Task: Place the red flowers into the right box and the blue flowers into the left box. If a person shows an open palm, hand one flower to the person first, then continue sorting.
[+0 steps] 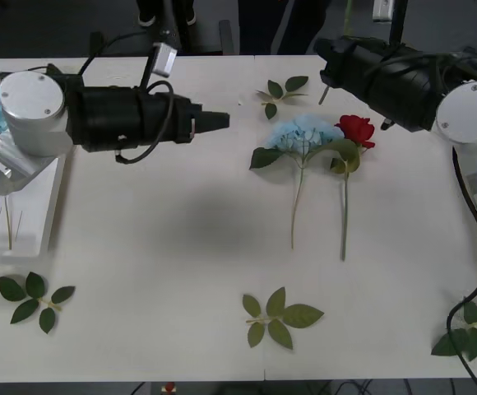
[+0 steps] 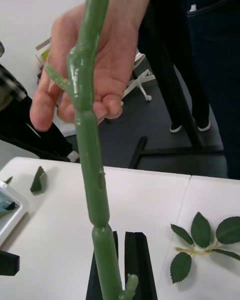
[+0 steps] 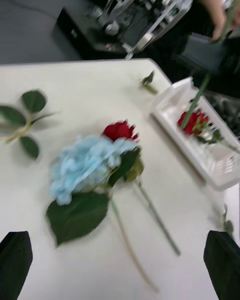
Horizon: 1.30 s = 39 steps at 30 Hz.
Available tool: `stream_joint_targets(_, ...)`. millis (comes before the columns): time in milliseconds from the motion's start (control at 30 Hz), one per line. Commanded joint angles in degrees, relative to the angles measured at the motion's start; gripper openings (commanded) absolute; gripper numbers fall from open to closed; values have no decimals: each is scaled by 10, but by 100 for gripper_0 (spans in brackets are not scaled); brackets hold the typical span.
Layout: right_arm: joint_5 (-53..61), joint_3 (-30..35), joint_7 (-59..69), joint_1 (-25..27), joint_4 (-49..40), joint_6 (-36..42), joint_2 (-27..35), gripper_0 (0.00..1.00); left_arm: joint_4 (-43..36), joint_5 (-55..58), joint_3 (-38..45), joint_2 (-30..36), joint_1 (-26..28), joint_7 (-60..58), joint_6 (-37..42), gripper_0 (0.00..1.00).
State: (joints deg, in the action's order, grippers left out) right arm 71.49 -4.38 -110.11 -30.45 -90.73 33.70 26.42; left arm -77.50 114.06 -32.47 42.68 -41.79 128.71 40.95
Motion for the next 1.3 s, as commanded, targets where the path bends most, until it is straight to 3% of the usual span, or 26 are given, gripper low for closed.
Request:
stream_joint_targets(33, -54, 2, 66, -29, -37, 8, -30, 0, -5, -17, -35, 76, -23, -117, 11, 100)
stream_joint_targets(200, -146, 5, 119, -58, -39, 10, -66, 0, -4, -118, -45, 120, -44, -266, 75, 100)
stream_joint_targets(433, -217, 46, 163, -98, -46, 93, -94, 0, -4, -315, -24, 129, -91, -490, 227, 100)
stream_joint_targets(667, -231, 53, 203, -121, -46, 98, -96, 0, -5, -487, 18, 79, -109, -623, 362, 100)
stream_joint_targets(900, -260, 61, 227, -137, -47, 117, -102, 0, -4, -588, 21, 18, -133, -731, 461, 100)
stream_joint_targets(1300, -263, 60, 226, -137, -47, 117, -102, 2, -5, -703, 82, -103, -135, -791, 577, 100)
